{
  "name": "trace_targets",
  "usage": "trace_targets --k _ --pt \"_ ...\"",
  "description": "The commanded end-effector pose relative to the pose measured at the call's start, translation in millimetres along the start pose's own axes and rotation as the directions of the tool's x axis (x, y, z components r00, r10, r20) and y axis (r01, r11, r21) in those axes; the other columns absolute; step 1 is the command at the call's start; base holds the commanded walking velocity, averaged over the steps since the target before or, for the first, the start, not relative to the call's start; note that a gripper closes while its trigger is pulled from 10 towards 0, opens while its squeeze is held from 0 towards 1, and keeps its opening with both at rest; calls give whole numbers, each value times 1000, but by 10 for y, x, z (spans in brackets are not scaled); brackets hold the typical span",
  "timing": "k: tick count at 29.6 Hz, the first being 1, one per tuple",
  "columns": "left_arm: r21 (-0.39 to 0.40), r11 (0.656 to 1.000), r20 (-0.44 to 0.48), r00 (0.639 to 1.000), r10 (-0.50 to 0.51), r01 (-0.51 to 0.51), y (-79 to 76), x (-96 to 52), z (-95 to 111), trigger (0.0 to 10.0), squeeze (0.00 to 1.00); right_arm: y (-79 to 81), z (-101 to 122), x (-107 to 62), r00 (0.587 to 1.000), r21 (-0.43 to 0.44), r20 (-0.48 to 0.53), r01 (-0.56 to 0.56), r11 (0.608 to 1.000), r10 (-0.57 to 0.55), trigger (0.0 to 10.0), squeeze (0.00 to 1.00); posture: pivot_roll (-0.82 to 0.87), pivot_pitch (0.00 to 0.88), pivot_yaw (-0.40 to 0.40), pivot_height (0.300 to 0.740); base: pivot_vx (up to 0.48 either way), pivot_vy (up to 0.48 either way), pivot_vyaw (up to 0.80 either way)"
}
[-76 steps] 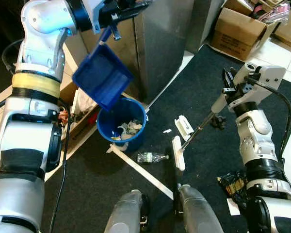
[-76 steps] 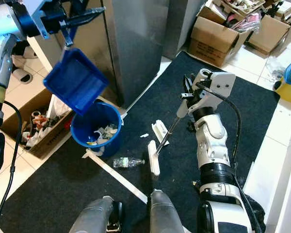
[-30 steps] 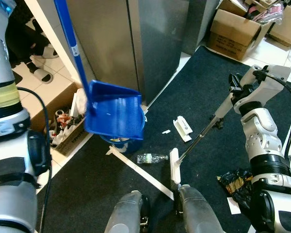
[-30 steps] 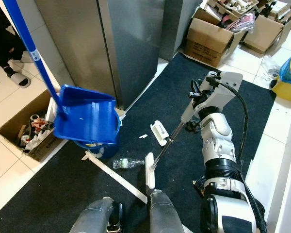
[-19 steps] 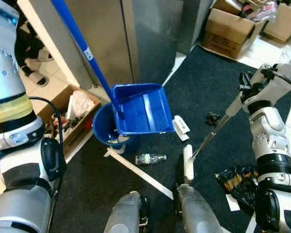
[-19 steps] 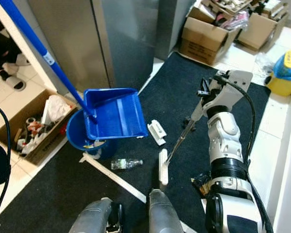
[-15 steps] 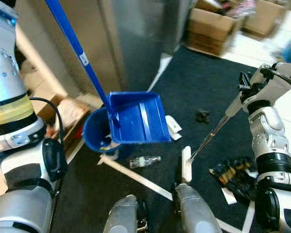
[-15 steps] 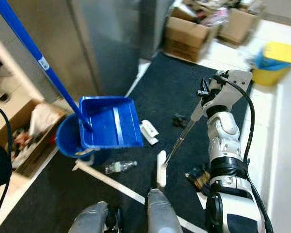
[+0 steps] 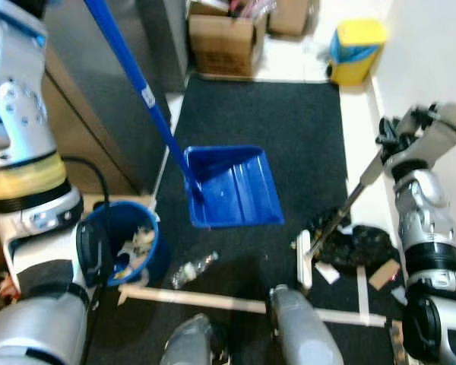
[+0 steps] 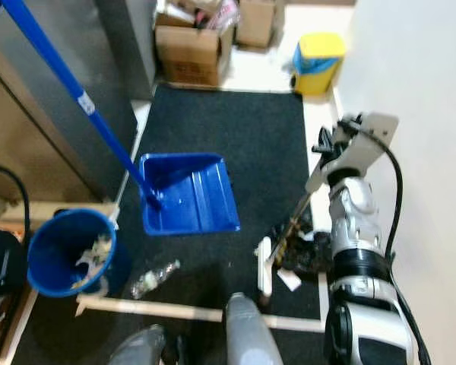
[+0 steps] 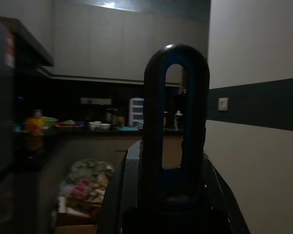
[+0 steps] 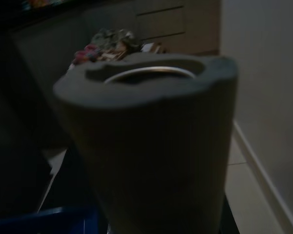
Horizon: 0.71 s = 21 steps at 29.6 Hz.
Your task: Sweep floor
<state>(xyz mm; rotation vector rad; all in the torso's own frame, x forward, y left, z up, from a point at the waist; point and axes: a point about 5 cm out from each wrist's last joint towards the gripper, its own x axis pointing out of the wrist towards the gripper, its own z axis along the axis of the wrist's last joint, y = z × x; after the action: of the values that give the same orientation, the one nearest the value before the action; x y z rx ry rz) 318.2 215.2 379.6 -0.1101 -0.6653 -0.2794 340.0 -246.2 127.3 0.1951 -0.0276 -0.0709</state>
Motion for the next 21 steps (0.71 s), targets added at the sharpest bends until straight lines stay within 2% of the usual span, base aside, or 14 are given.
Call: trace_targets --k 1,21 --pt "6 1000 43 999 -6 6 -35 14 60 10000 0 -5 51 9 1000 7 29 7 1000 -7 10000 0 -30 57 32 740 0 0 -763" --pt "-10 999 -81 995 50 -51 51 -85 -336 10000 0 -22 57 13 999 3 30 14 1000 -14 10000 0 -31 54 36 740 0 0 -760"
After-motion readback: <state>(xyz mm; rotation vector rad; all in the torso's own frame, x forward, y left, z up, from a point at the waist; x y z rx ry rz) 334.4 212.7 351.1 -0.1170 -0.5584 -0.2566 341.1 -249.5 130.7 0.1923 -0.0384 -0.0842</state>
